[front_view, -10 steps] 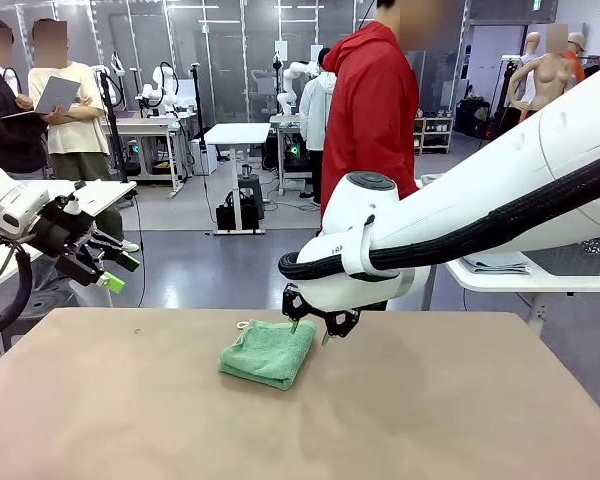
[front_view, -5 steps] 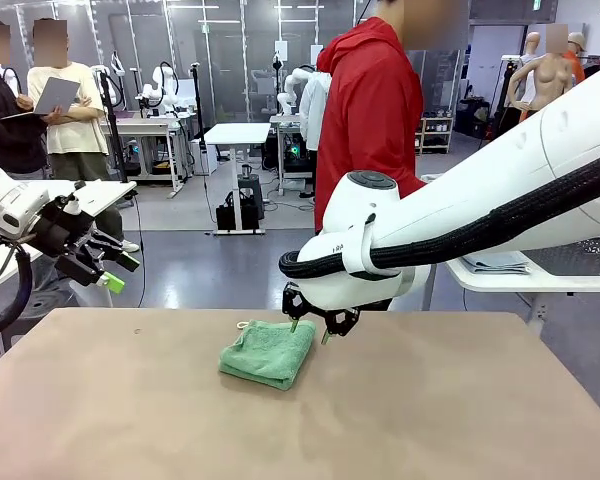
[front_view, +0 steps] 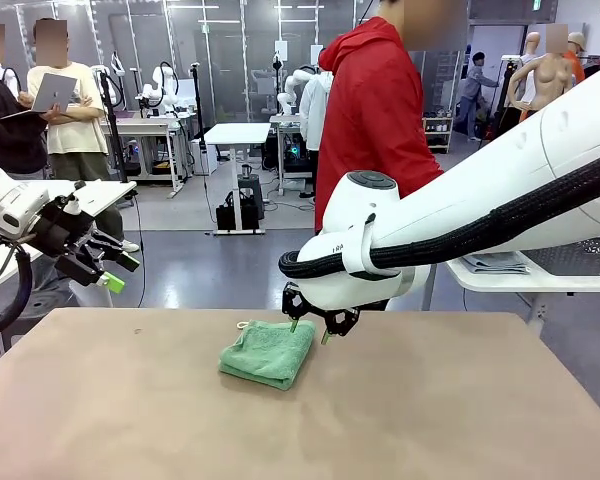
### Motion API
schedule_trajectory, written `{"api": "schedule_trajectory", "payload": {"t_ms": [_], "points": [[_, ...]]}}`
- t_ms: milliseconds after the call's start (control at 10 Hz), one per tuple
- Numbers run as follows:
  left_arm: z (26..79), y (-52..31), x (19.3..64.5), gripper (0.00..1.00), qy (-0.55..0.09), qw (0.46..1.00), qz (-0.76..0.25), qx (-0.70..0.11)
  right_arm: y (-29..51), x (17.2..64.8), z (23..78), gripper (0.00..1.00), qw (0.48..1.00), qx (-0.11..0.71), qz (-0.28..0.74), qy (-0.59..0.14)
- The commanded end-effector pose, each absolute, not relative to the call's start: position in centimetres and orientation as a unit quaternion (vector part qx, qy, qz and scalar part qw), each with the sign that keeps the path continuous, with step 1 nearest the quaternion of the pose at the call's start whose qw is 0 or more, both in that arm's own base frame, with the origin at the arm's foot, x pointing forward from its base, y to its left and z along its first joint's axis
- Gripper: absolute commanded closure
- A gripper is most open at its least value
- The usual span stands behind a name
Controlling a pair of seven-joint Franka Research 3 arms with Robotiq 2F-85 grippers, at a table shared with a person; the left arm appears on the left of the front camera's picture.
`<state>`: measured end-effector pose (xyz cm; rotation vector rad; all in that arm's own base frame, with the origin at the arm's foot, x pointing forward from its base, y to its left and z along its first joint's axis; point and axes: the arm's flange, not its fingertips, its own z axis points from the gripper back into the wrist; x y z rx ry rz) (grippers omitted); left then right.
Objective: Fold the towels and place them in the basket.
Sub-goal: Place the folded Towel with hook on the right side of the table.
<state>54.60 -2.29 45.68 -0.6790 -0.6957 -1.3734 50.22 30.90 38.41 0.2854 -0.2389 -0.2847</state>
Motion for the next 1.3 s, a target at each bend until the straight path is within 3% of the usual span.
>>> {"api": "schedule_trajectory", "payload": {"t_ms": [0, 300, 1200], "points": [[45.7, -2.3, 54.6, 0.00, -0.307, 0.666, -0.610, -0.300, 31.2, 50.5, 38.5, 0.36, 0.972, 0.141, -0.139, -0.124], [45.7, -2.3, 54.6, 0.00, -0.307, 0.666, -0.610, -0.300, 30.9, 50.2, 38.4, 0.35, 0.973, 0.141, -0.141, -0.118], [45.7, -2.3, 54.6, 0.00, -0.307, 0.666, -0.610, -0.300, 31.6, 55.5, 30.5, 0.35, 0.957, 0.193, -0.144, -0.164]]}}
